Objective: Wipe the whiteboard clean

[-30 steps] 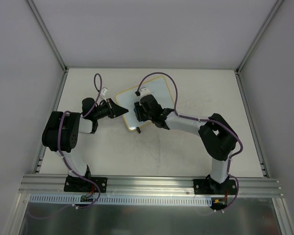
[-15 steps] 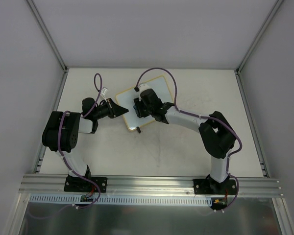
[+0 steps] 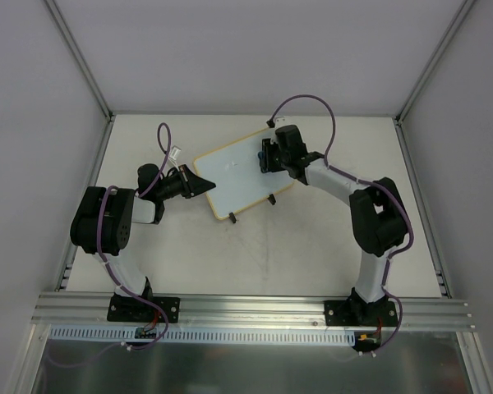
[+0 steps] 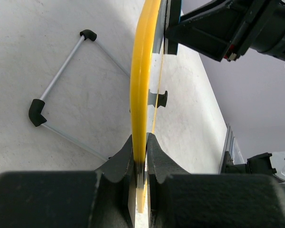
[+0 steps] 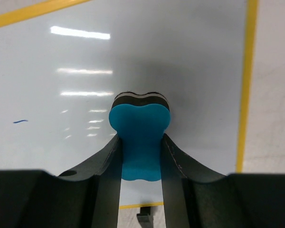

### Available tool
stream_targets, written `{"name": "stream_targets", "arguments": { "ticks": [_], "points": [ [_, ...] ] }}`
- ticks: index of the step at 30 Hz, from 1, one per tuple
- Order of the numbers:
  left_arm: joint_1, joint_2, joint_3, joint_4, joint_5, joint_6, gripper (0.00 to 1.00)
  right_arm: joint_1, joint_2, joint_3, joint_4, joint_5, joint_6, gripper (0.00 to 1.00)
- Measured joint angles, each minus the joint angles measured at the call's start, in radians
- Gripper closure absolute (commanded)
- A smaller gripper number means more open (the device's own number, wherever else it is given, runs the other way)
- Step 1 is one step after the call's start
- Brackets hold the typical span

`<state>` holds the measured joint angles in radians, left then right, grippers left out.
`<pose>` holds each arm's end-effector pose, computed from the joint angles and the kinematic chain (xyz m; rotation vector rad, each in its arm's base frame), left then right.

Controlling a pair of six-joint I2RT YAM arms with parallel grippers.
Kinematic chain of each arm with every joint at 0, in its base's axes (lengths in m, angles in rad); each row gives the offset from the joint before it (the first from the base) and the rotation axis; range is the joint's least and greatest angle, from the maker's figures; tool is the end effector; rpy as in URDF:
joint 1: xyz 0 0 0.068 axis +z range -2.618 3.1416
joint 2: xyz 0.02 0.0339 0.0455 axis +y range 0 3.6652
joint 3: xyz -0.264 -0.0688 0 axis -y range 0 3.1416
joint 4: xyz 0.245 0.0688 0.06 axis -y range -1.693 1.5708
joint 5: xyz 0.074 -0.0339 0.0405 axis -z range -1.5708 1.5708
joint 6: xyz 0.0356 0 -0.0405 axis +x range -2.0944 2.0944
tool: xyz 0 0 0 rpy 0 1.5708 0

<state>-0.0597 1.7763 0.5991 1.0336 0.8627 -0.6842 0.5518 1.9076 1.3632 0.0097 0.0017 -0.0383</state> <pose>0.3172 -0.0461 0.1548 0.1229 1.8328 -1.2687 0.3766 0.2318 0.2313 -0.6156 2.0291 0.3052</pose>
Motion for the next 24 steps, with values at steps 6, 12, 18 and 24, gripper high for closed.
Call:
{"name": "stream_targets", "arguments": {
  "ticks": [6,12,18,24],
  "points": [
    [0.0,0.0,0.0,0.001,0.0,0.0,1.0,-0.051,0.0,0.0,-0.009,-0.003,0.0,1.0],
    [0.0,0.0,0.0,0.001,0.001,0.0,1.0,-0.062,0.0,0.0,-0.013,-0.02,0.0,1.0],
    [0.0,0.0,0.0,0.001,0.001,0.0,1.0,-0.052,0.0,0.0,-0.013,-0.023,0.0,1.0],
    [0.0,0.0,0.0,0.0,0.0,0.0,1.0,0.016,0.0,0.003,-0.018,-0.003,-0.001,1.0]
  ]
}}
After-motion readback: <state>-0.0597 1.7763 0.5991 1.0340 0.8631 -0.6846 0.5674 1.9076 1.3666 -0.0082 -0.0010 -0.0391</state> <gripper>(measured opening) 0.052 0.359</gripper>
